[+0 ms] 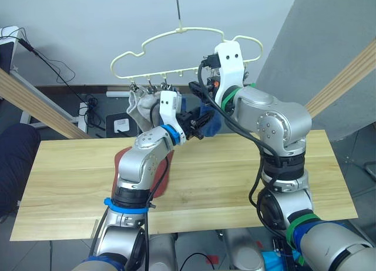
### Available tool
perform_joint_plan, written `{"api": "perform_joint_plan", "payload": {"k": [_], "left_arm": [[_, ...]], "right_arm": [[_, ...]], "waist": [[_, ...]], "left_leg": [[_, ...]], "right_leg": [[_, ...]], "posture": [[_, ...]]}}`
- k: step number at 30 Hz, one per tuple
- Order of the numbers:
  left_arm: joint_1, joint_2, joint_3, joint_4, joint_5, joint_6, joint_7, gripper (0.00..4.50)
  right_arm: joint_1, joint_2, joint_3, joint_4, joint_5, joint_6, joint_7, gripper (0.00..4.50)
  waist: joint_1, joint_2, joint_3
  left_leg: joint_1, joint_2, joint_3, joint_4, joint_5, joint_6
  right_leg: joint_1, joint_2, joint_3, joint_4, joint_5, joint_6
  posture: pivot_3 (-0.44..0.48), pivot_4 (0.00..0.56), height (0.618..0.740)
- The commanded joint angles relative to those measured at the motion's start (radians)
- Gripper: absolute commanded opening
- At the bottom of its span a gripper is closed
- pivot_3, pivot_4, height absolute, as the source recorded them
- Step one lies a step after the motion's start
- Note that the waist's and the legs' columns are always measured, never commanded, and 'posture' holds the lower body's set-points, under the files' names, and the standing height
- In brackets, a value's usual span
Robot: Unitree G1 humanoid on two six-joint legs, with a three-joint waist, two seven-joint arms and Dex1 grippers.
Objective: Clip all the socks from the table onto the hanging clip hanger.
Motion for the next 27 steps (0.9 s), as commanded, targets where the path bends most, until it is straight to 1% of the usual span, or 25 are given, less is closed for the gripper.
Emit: {"api": "perform_joint_plan", "payload": {"k": [1,2,8,15,18,21,25,26,27], "left_arm": [[0.004,0.002,-0.014,-0.047,-0.013,-0.003,-0.002,2.65],[0.02,0.017,-0.015,-0.069,-0.014,0.006,-0.006,2.93],[0.123,0.11,-0.008,-0.208,-0.041,0.056,-0.037,2.93],[0.208,0.184,0.014,-0.319,-0.084,0.088,-0.042,2.93],[0.269,0.239,0.061,-0.411,-0.123,0.088,-0.062,2.93],[0.296,0.286,0.111,-0.454,-0.172,0.086,-0.088,2.93],[0.294,0.354,0.19,-0.479,-0.252,0.105,-0.127,2.93],[0.284,0.37,0.213,-0.478,-0.278,0.117,-0.13,2.93],[0.276,0.403,0.255,-0.479,-0.324,0.123,-0.16,2.93]], "right_arm": [[-0.016,0.009,-0.022,-0.062,0.023,0.011,0.005,3.1],[-0.013,0.009,-0.031,-0.08,0.029,0.032,0.005,3.1],[0.012,0.019,-0.072,-0.199,0.056,0.167,-0.011,3.1],[0.032,0.016,-0.108,-0.301,0.054,0.287,-0.011,3.1],[0.054,-0.013,-0.139,-0.386,0.051,0.369,-0.003,3.1],[0.08,-0.026,-0.15,-0.445,0.053,0.397,-0.007,3.1],[0.132,-0.047,-0.138,-0.516,0.049,0.397,-0.024,3.1],[0.145,-0.052,-0.133,-0.528,0.048,0.397,-0.028,3.1],[0.162,-0.057,-0.124,-0.543,0.043,0.397,-0.032,3.1]], "waist": [[0.0,0.0,0.0],[0.0,0.0,0.0],[-0.009,0.0,0.0],[-0.021,0.0,0.0],[-0.023,0.0,0.0],[-0.023,0.0,0.0],[-0.026,0.0,0.0],[-0.026,0.0,0.0],[-0.027,0.0,0.0]], "left_leg": [[0.0,0.0,0.0,0.0,0.0,0.0],[0.0,0.0,0.0,0.0,0.0,0.0],[0.0,0.001,0.0,0.0,0.0,0.0],[0.0,0.0,-0.001,0.0,0.0,0.0],[0.0,0.001,-0.001,0.0,0.0,0.0],[0.0,0.001,0.0,-0.001,0.0,0.0],[0.0,0.0,0.0,-0.001,0.0,0.0],[0.0,0.0,0.0,0.0,0.0,0.0],[0.0,0.0,0.0,0.0,0.0,0.0]], "right_leg": [[0.0,0.0,0.0,0.0,0.0,0.0],[0.0,0.0,0.0,0.0,0.0,0.0],[0.0,0.0,0.0,0.0,0.0,0.0],[0.0,0.0,0.0,0.0,0.0,0.0],[0.0,0.0,0.0,0.0,0.0,0.0],[0.0,0.0,0.0,-0.001,0.0,0.0],[0.0,0.0,0.001,-0.001,0.0,0.001],[0.0,0.0,0.001,-0.001,0.0,0.001],[0.0,0.0,0.001,-0.001,-0.001,0.001]], "posture": [[-0.21,0.379,0.74],[-0.21,0.379,0.74],[-0.219,0.377,0.74],[-0.229,0.376,0.74],[-0.236,0.37,0.74],[-0.242,0.365,0.74],[-0.245,0.36,0.74],[-0.245,0.356,0.74],[-0.247,0.353,0.74]]}}
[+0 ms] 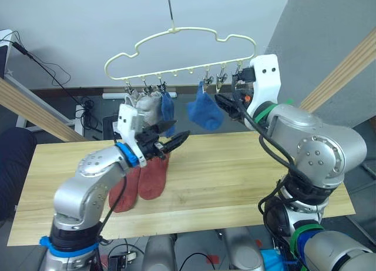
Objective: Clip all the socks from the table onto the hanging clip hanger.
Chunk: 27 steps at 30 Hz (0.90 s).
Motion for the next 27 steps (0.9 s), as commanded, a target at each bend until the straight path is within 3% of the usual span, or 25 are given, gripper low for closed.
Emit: {"api": "perform_joint_plan", "payload": {"k": [1,5,14,27], "left_arm": [[-0.022,0.069,0.112,-0.048,-0.125,0.016,-0.066,2.93],[-0.06,0.169,0.198,-0.006,-0.258,0.085,-0.115,2.93],[-0.109,0.311,0.223,0.013,-0.364,0.096,-0.212,2.93],[-0.146,0.315,0.185,0.028,-0.373,0.074,-0.199,2.93]], "right_arm": [[0.033,-0.015,0.024,-0.086,0.001,0.008,-0.012,3.1],[0.061,-0.026,0.072,-0.1,-0.024,-0.003,-0.027,3.1],[0.095,-0.045,0.15,-0.091,-0.053,-0.079,-0.02,3.1],[0.088,0.017,0.171,-0.084,-0.084,-0.109,-0.042,3.1]], "waist": [[-0.001,0.0,0.0],[-0.001,0.0,0.0],[0.001,0.0,0.0],[0.004,0.0,0.0]], "left_leg": [[0.0,0.0,0.0,0.0,0.0,0.0],[0.0,0.0,0.0,0.0,0.0,0.0],[0.0,0.0,0.0,0.0,0.0,0.0],[0.0,0.0,0.0,0.0,0.0,0.0]], "right_leg": [[0.0,0.0,0.0,0.0,0.0,0.0],[0.0,0.0,0.0,0.0,0.0,0.0],[0.0,0.0,0.0,-0.001,0.0,0.0],[-0.001,0.0,0.0,-0.001,0.0,0.0]], "posture": [[-0.247,0.353,0.74],[-0.233,0.347,0.74],[-0.197,0.337,0.74],[-0.202,0.345,0.74]]}}
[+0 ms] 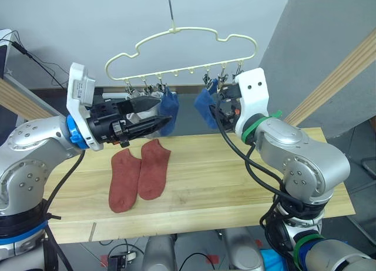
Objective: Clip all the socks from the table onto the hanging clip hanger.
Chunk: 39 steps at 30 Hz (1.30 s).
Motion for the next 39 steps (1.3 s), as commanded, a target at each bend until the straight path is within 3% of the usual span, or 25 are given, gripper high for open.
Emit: {"api": "perform_joint_plan", "payload": {"k": [1,12,15,17,39], "left_arm": [[-0.001,-0.004,-0.001,-0.026,-0.013,-0.028,0.001,2.93],[0.009,-0.004,-0.005,-0.031,-0.004,-0.035,0.004,2.93],[0.012,-0.007,-0.009,-0.031,0.0,-0.04,0.01,2.97],[0.012,-0.005,-0.009,-0.028,0.001,-0.045,0.01,2.97],[0.023,-0.008,-0.021,-0.048,-0.003,-0.058,0.049,2.97]], "right_arm": [[-0.006,0.009,-0.005,-0.03,-0.008,-0.023,-0.002,3.1],[-0.016,0.014,-0.008,-0.021,-0.024,-0.035,-0.006,3.1],[-0.02,0.014,-0.006,-0.014,-0.027,-0.039,-0.006,2.5],[-0.024,0.015,-0.005,-0.008,-0.029,-0.043,-0.004,1.87],[-0.109,-0.02,0.004,0.156,-0.054,-0.2,0.018,1.87]], "waist": [[0.0,0.0,0.0],[0.0,0.0,0.0],[0.0,0.0,0.0],[0.0,0.0,0.0],[0.0,0.0,0.0]], "left_leg": [[0.0,0.0,0.0,0.0,0.0,0.0],[0.0,0.0,0.0,0.0,0.0,0.0],[0.0,0.0,0.0,0.0,0.0,0.0],[0.0,0.0,0.0,0.001,0.0,0.0],[0.0,0.0,0.0,0.002,0.0,0.0]], "right_leg": [[0.0,0.0,0.0,0.0,0.0,0.0],[0.0,0.0,0.0,0.001,0.0,0.0],[0.0,0.0,0.0,0.001,0.0,0.0],[0.0,0.0,0.0,0.001,0.0,0.0],[0.0,0.0,0.0,0.002,0.0,0.0]], "posture": [[-0.204,0.346,0.74],[-0.205,0.345,0.74],[-0.203,0.343,0.74],[-0.202,0.344,0.74],[-0.187,0.338,0.74]]}}
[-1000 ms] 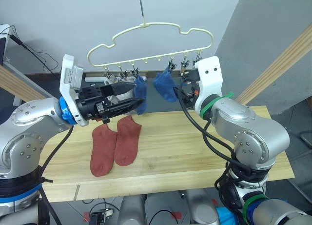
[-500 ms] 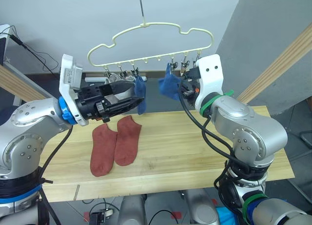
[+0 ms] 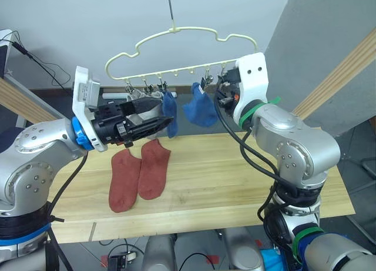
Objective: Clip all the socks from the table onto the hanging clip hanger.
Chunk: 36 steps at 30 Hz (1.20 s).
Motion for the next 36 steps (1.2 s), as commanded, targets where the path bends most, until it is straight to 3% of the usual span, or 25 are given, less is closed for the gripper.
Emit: {"api": "perform_joint_plan", "payload": {"k": [1,36], "left_arm": [[0.005,-0.001,0.004,-0.047,-0.009,-0.019,0.009,2.97],[0.017,-0.002,0.007,-0.084,-0.025,-0.009,0.083,2.97]], "right_arm": [[-0.034,-0.013,0.006,0.016,-0.005,-0.064,0.016,1.87],[-0.091,-0.043,0.027,0.198,-0.008,-0.243,0.046,1.87]], "waist": [[0.0,0.0,0.0],[0.002,0.0,0.0]], "left_leg": [[0.0,0.0,0.0,0.0,0.0,0.0],[0.0,0.0,0.0,0.002,0.0,0.0]], "right_leg": [[0.0,0.0,0.0,0.0,0.0,0.0],[0.0,0.0,0.0,0.002,0.0,0.0]], "posture": [[-0.187,0.338,0.74],[-0.155,0.335,0.74]]}}
